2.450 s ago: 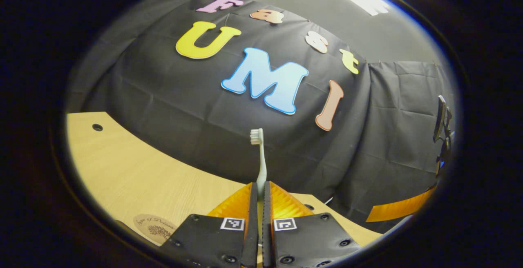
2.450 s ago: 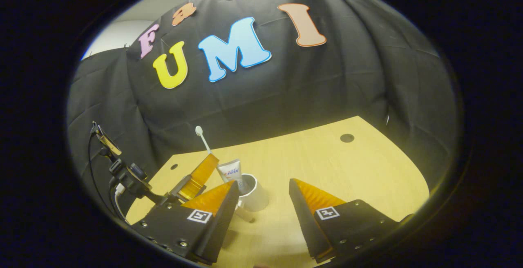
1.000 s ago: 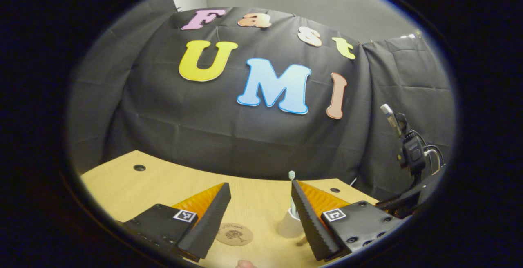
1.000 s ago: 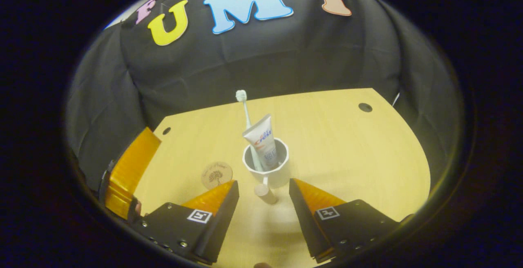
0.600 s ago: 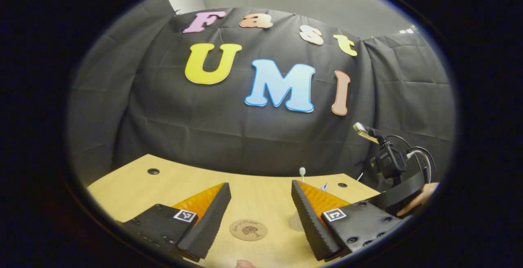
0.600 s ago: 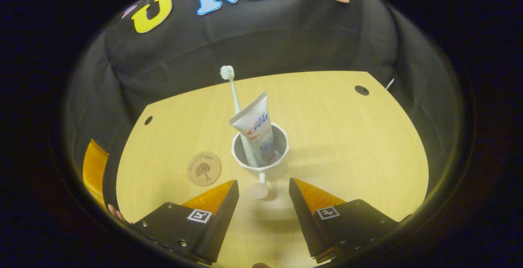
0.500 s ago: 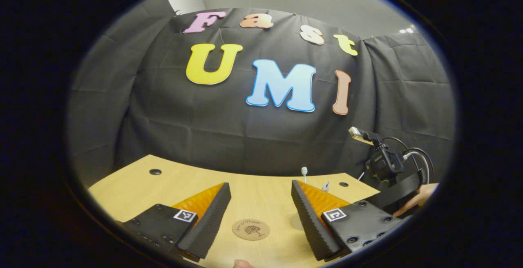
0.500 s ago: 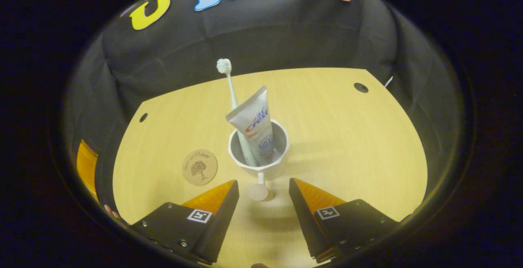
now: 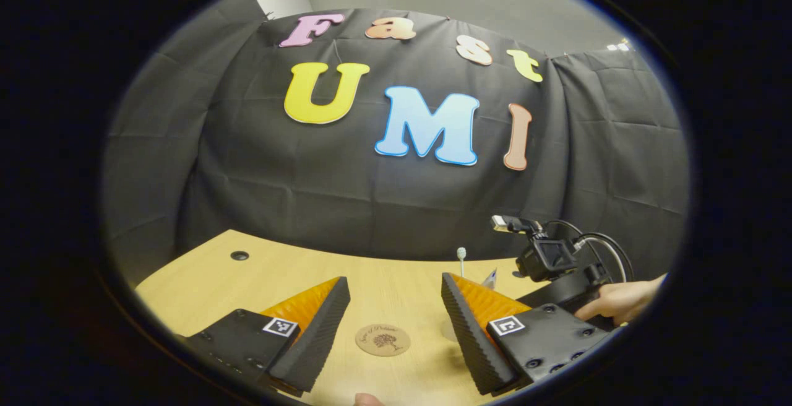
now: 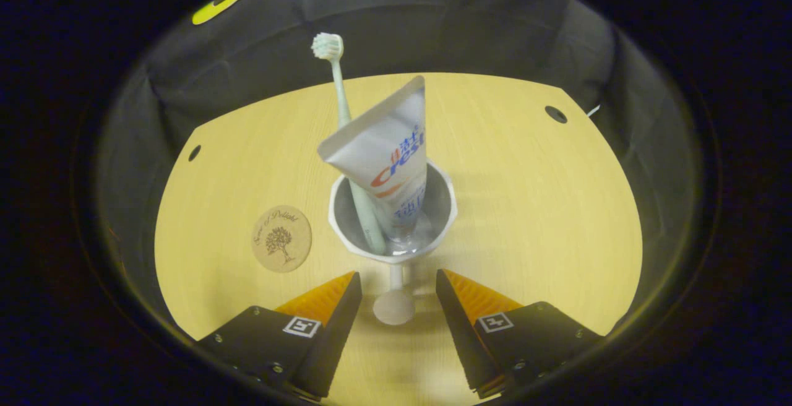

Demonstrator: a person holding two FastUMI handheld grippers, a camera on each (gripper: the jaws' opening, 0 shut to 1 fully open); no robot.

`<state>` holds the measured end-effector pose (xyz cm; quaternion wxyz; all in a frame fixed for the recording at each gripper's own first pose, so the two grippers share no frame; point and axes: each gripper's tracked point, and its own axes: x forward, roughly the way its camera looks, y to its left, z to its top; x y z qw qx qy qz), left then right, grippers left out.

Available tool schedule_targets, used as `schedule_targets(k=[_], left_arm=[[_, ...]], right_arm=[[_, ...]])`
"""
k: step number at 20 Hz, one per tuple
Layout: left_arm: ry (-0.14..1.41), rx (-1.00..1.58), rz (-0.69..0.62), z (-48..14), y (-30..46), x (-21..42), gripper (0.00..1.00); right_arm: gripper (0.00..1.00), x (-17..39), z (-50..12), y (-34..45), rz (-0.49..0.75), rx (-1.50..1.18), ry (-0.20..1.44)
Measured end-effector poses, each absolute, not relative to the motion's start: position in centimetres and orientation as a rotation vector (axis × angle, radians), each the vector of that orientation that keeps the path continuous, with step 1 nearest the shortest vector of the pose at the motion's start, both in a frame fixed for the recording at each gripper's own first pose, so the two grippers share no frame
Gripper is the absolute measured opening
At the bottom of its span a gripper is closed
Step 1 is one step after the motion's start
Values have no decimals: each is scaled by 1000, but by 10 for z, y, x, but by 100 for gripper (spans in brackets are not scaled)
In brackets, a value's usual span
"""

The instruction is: Put the toothbrush and toothpaste on the desktop into the cup, then pick up the cup and place it on the coaster on the desktop.

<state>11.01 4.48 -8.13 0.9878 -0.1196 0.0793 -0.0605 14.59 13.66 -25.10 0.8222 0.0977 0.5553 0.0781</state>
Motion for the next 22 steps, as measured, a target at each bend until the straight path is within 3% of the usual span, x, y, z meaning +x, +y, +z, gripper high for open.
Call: schedule_targets(k=[4,6,7,8,11,22], left_arm=[[172,-265,-104,-86,53,108,93],[184,-272,-91,-91,58,108,93],[187,-273,-85,-92,60,108,93],[188,-274,-79,-92,62,107,96],[192,-275,-71,-94,64,106,96],[186,-274,-65,-90,66,99,96]], right_arm=[[75,152,-257,137,164,184,1199],[60,151,-260,135,162,169,1210],[58,151,-261,134,158,160,1215],[46,152,-262,134,157,160,1220],[30,149,-260,132,163,159,1239],[23,154,-249,139,210,134,1158]])
